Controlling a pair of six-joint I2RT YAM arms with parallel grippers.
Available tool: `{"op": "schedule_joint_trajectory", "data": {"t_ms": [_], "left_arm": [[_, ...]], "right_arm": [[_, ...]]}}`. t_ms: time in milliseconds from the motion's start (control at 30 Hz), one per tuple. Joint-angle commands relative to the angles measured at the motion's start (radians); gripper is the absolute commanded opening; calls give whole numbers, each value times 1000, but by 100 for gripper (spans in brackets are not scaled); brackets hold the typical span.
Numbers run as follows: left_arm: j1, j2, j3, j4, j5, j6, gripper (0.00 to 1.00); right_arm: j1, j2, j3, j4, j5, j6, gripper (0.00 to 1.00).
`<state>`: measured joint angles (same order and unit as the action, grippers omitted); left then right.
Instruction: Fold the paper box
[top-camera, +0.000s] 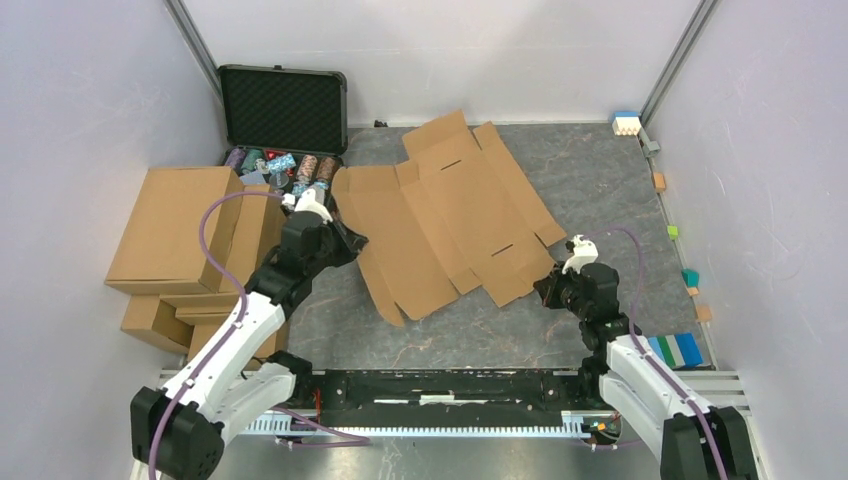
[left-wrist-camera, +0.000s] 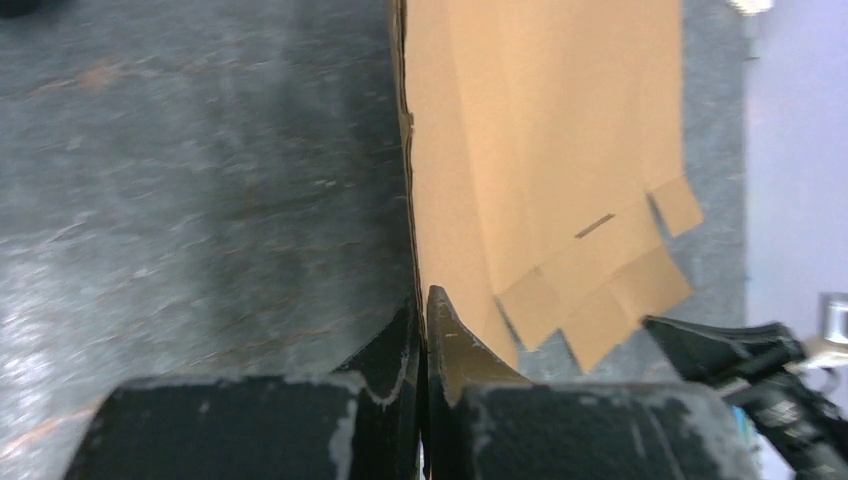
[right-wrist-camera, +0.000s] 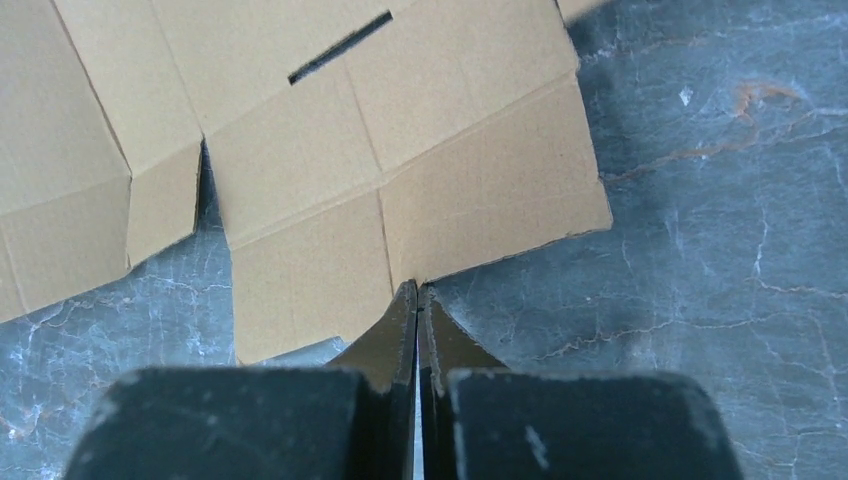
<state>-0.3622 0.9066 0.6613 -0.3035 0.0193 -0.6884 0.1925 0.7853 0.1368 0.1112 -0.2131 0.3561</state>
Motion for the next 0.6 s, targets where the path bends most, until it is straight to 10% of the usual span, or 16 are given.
{"op": "schedule_joint_trajectory", "data": {"t_ms": [0,567], "left_arm": [[-121,18,25,136,129,-106,2],[-370,101,167,393,125,-246,2]], "right_arm": [[24,-4,-37,77,-95,42,0],[48,-79,-106,161,-143,132,0]]}}
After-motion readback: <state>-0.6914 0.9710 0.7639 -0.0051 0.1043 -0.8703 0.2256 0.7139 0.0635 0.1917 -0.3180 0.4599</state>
